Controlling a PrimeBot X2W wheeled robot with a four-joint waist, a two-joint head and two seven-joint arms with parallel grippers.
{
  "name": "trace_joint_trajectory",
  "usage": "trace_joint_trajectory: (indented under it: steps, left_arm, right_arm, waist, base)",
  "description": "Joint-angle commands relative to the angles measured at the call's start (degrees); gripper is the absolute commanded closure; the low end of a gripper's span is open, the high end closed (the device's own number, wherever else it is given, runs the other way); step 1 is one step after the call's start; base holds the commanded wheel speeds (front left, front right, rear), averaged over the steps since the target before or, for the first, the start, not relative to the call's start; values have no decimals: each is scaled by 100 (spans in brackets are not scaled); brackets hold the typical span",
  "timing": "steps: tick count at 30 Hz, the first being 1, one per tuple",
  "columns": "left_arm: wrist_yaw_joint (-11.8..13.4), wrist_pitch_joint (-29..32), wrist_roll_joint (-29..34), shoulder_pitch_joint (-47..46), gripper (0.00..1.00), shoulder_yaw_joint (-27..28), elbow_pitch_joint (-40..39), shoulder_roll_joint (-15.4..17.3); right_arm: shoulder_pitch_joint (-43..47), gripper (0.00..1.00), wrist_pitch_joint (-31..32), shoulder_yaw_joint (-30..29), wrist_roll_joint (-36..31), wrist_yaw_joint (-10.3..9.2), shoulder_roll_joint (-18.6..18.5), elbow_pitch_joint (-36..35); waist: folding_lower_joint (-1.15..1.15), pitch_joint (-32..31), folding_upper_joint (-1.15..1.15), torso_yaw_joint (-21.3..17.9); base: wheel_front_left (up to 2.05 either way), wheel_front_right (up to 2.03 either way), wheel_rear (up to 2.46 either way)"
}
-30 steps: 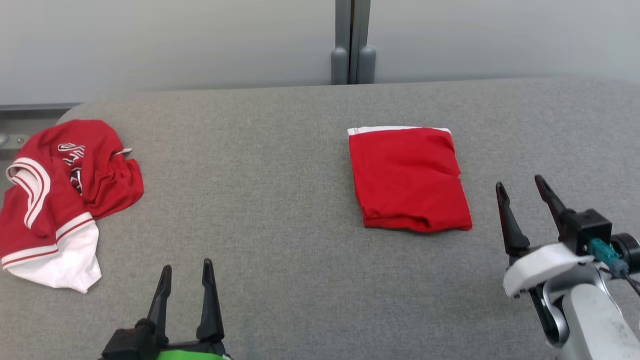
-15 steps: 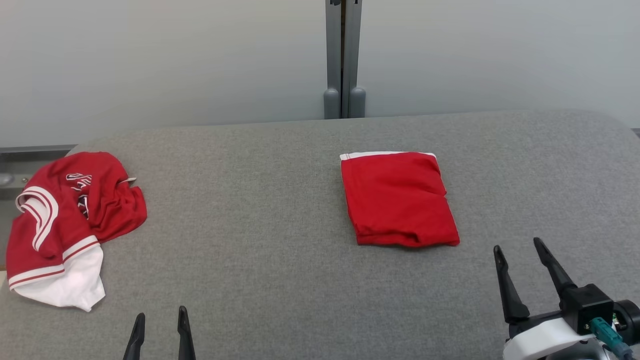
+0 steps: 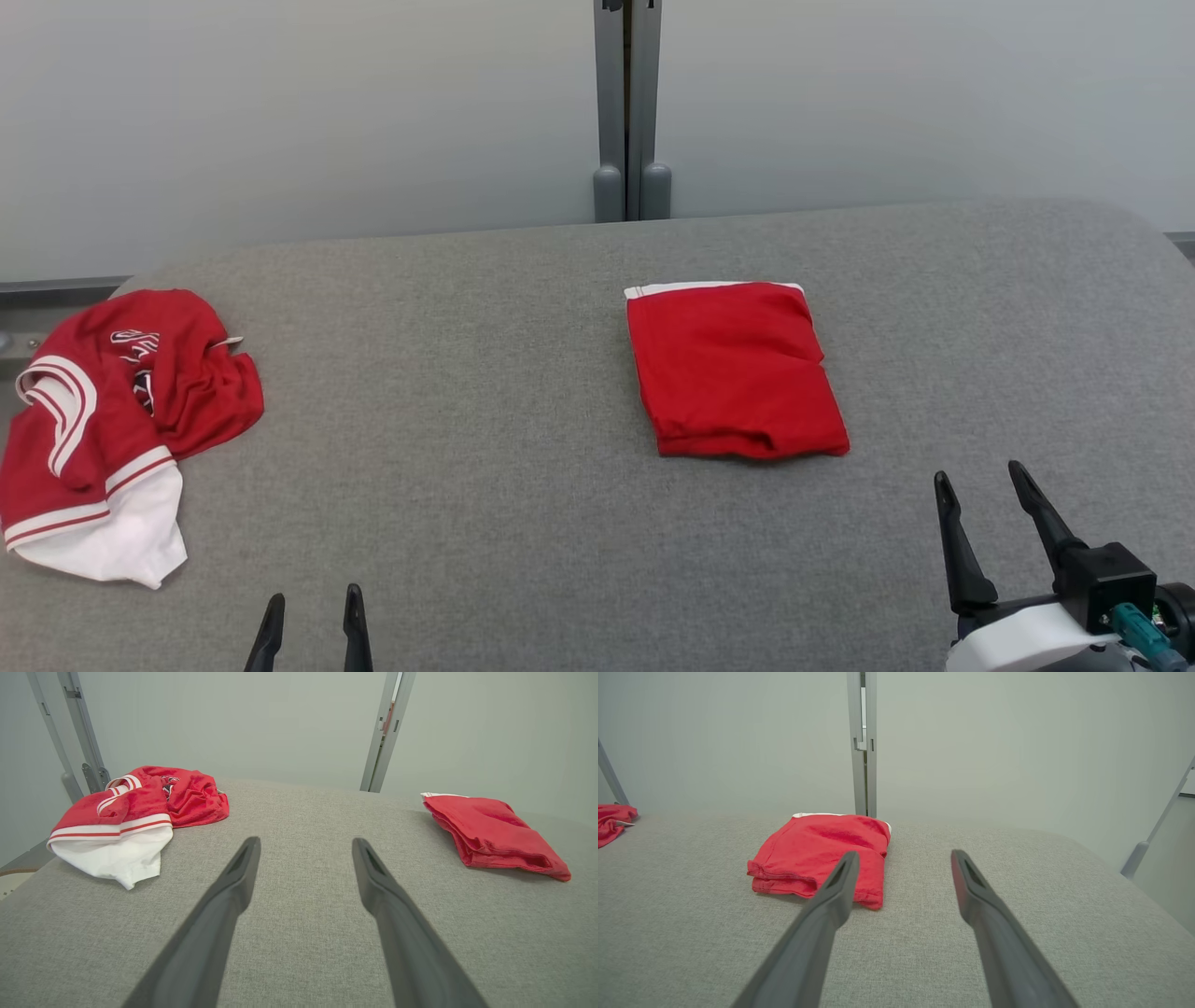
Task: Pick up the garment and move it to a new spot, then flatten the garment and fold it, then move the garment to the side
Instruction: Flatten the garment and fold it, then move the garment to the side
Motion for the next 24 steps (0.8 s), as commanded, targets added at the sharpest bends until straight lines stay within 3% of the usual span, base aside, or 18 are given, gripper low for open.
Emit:
trace_joint_trajectory:
  steps: [1, 6, 10, 16, 21, 24]
  left_arm:
    - [-38, -1, 21, -26, 0, -7, 19, 18]
    - [-96, -2, 16, -147, 0, -45, 91, 18]
    - [-132, -2, -4, -243, 0, -114, 152, 18]
    - [-167, -2, 24, -713, 0, -369, 148, 17]
    - [-126, -2, -70, -1257, 0, -737, 241, 18]
    - [-70, -2, -138, -1471, 0, -927, 300, 18]
  right_arm:
    - [-35, 0, -15, -19, -11, -8, -1, 26]
    - [-266, 0, -16, -39, 193, -8, 35, 120]
    - [-785, 0, 125, 54, 596, -8, -48, 590]
    - [-2458, 0, 1847, -68, 1595, -7, -209, 1241]
    - [-3649, 0, 3213, 20, 1711, -5, -370, 2091]
    - [-4070, 0, 3581, 159, 1676, -5, -478, 2493]
  waist:
    - [0, 23, 0, 4]
    - [0, 135, 0, 27]
    - [0, 305, 0, 41]
    - [0, 1085, 0, 167]
    - [0, 1661, 0, 465]
    - [0, 1861, 0, 615]
  base:
    - [0, 0, 0]
    - [0, 0, 0]
    - [0, 0, 0]
    - [0, 0, 0]
    - [0, 0, 0]
    - [0, 0, 0]
